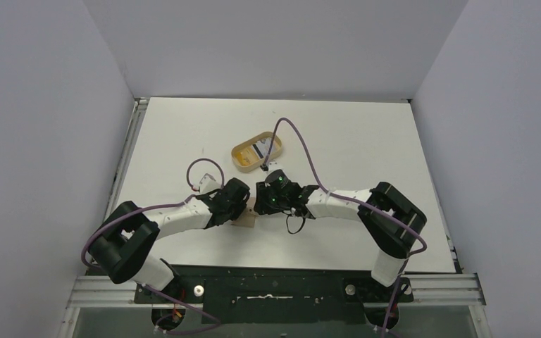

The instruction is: Take the credit cards out of the card holder

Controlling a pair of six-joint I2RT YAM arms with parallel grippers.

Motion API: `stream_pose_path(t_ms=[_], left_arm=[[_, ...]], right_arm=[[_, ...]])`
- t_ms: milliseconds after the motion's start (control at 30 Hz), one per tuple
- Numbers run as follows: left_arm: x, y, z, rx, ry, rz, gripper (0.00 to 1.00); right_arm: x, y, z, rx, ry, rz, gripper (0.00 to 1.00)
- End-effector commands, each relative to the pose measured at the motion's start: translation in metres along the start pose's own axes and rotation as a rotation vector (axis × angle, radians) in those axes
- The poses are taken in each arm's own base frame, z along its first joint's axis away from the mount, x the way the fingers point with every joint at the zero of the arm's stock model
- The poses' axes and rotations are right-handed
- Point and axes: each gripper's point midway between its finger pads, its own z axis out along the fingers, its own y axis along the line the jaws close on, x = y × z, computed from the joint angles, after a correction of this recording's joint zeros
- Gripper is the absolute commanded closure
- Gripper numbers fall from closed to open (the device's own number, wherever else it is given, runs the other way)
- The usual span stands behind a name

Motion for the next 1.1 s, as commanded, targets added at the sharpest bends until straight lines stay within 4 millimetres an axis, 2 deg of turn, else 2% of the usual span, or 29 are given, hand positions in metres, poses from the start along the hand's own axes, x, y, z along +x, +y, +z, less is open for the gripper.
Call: stream_pose_path(t_ms=[0,500,1067], left_arm=[[0.01,0.034,-0.001,-0.094,0.031,0.052,1.0],[0.007,0.042,-0.001,-0.11,0.017,0.054,1.0],[0.006,0.045,-0.001,-0.118,0.013,0.058,1.0]], right_arm=[[-0.029,0.025,0.002,-0.066,-0.082,-0.003,0.69],[-0.027,0.041,0.005,-0.122,-0.078,0.009,0.7],[-0.022,0.042,0.012,-0.127,-0.056,0.011,0.71]])
